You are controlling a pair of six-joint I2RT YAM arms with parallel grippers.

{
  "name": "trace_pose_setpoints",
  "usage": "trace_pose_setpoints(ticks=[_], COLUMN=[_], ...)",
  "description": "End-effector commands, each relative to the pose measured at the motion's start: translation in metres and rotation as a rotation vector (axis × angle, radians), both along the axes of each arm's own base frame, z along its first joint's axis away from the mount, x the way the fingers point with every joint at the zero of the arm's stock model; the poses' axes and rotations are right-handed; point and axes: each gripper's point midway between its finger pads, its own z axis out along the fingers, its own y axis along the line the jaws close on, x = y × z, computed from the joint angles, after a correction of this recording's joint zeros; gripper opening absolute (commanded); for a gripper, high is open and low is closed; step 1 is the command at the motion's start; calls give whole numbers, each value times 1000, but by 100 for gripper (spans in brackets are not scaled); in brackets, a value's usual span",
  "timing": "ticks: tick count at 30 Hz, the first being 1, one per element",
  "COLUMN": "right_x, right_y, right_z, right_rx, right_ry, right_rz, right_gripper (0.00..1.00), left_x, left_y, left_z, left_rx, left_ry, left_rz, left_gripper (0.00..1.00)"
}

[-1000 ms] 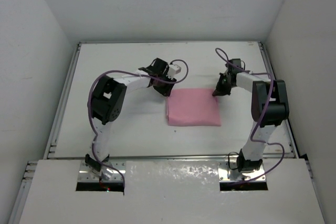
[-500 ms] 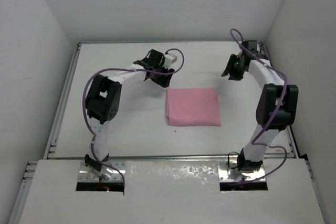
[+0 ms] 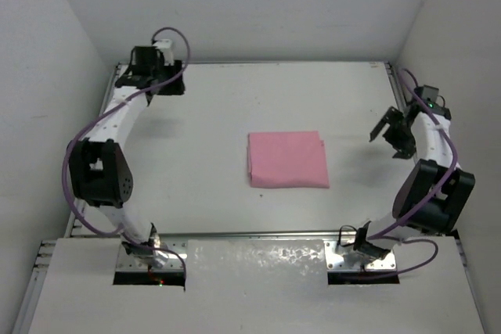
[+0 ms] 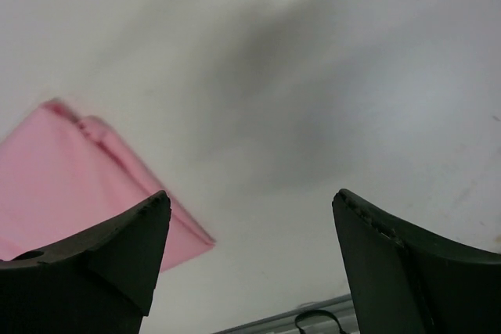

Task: Fold and stack the t-shirts
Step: Smooth out wrinkles on the folded tshirt

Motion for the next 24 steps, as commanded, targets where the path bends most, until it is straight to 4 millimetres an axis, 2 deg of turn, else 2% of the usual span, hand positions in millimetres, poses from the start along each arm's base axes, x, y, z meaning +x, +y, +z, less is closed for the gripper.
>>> trace_pose_setpoints(ticks=[1, 2, 3, 5, 7, 9, 24], right_x=[-32, -34, -34, -33, -37, -40, -49], right_y=[-24, -23, -24, -18, -18, -18, -16], right_z=[3, 6, 8, 11, 15, 17, 22], right_rx=[-36, -51, -61, -47, -55, -62, -87], right_ry=[2, -35, -53, -89, -94, -90, -101], right_rz=[-120, -120, -113, -87, -89, -89, -51], right_gripper=[82, 82, 82, 83, 84, 84, 85], left_x=[-19, -28, -32, -44, -50, -57, -65], left_y=[48, 64, 66, 89, 93, 91, 89], left_z=[4, 0, -3, -11, -14, -22, -29], left_rx=[38, 47, 53, 71, 77, 74, 68], left_ry=[-5, -1, 4, 18, 24, 44, 48], left_rz=[142, 178, 179, 234, 239, 228, 221], left_gripper=[54, 54, 54, 54, 54, 54, 54])
